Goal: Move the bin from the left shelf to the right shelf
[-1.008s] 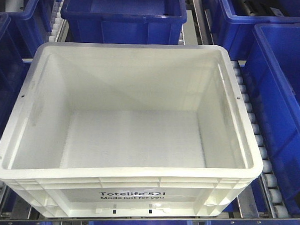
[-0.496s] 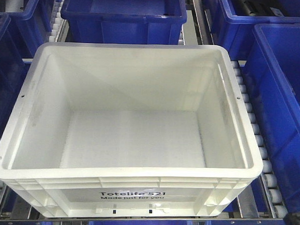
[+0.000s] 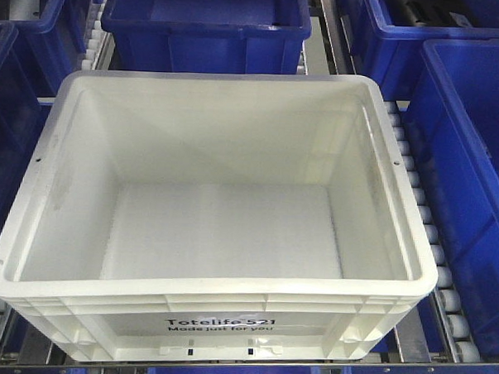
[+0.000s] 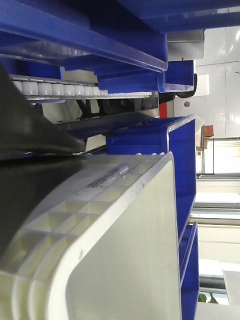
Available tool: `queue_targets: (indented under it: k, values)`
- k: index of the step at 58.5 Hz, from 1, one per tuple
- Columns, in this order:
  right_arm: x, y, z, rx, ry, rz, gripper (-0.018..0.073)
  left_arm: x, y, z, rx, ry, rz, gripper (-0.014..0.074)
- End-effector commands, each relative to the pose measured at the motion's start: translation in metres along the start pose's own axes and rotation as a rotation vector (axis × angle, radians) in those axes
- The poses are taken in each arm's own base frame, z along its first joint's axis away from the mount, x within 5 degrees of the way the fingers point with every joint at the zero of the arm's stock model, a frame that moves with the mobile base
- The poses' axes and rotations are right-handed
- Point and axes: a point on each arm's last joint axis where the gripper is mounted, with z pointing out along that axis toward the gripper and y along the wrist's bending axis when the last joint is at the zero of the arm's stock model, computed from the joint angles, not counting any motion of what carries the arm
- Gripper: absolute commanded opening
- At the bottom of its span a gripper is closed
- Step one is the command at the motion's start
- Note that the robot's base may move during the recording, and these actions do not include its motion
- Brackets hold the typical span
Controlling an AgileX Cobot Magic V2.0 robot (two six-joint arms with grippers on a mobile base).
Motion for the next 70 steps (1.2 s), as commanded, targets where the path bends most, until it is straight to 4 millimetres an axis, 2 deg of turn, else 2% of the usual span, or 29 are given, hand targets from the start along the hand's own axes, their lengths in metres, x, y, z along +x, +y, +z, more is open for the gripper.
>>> queue_targets:
  k: [1, 70]
  values:
    - [0.0009, -0.0004, -0.0006, 0.014, -0.045, -0.005, -0.0008, -0.0007, 0.0007, -0.0009, -0.004, -0.065, -0.014, -0.0006]
    - [0.0026, 0.0000, -0.0005, 0.010, -0.025, -0.001, -0.0008, -0.0007, 0.0007, -0.0009, -0.004, -0.065, -0.014, -0.0006]
